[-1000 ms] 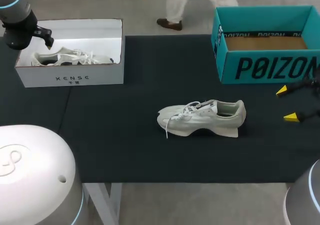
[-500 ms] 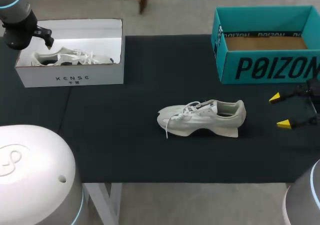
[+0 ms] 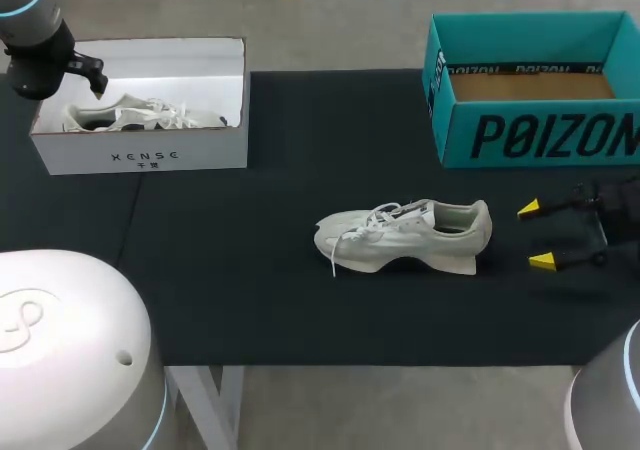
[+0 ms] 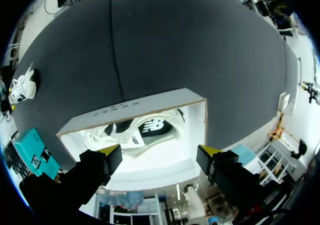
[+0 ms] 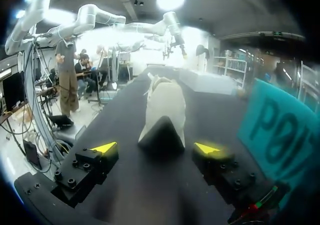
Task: Take the shoe out of the shoebox, open the shoe tongue, remove and reinsert the insole, then place the shoe into the shoebox
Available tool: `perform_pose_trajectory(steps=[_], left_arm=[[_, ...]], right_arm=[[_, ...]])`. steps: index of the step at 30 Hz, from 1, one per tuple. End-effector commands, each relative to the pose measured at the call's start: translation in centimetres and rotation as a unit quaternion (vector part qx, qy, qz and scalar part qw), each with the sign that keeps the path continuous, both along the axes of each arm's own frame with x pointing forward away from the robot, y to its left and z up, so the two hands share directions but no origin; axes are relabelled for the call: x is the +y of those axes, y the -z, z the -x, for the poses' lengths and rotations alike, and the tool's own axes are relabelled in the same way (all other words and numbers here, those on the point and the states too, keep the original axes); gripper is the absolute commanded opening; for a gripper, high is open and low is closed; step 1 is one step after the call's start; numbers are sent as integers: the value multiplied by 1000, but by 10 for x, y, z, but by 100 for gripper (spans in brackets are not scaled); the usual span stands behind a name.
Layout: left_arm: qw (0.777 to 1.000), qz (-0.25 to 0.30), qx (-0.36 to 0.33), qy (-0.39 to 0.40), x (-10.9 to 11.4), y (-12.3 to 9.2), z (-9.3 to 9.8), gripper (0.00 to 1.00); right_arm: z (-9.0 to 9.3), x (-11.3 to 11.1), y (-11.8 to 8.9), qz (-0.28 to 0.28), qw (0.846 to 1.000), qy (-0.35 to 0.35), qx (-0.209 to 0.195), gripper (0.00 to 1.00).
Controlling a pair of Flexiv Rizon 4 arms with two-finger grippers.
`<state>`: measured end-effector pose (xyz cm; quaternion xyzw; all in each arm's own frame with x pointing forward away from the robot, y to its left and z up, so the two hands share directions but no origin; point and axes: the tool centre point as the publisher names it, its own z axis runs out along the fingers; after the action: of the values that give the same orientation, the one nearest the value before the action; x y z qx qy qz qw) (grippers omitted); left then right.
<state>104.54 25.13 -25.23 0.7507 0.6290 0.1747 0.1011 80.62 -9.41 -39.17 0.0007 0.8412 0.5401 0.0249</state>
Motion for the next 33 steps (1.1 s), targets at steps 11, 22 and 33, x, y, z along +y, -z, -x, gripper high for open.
perform_pose_trajectory(steps=[11, 22, 33], left_arm=[[1000, -1, 0, 0, 0, 0, 0, 100], [1000, -1, 0, 0, 0, 0, 0, 100], [1000, -1, 0, 0, 0, 0, 0, 100]], right_arm=[[-7, 32, 9, -6, 1000, 11, -3, 100], [-19, 46, 19, -12, 1000, 8, 1, 100], [-24, 65, 30, -27, 1000, 5, 14, 100]])
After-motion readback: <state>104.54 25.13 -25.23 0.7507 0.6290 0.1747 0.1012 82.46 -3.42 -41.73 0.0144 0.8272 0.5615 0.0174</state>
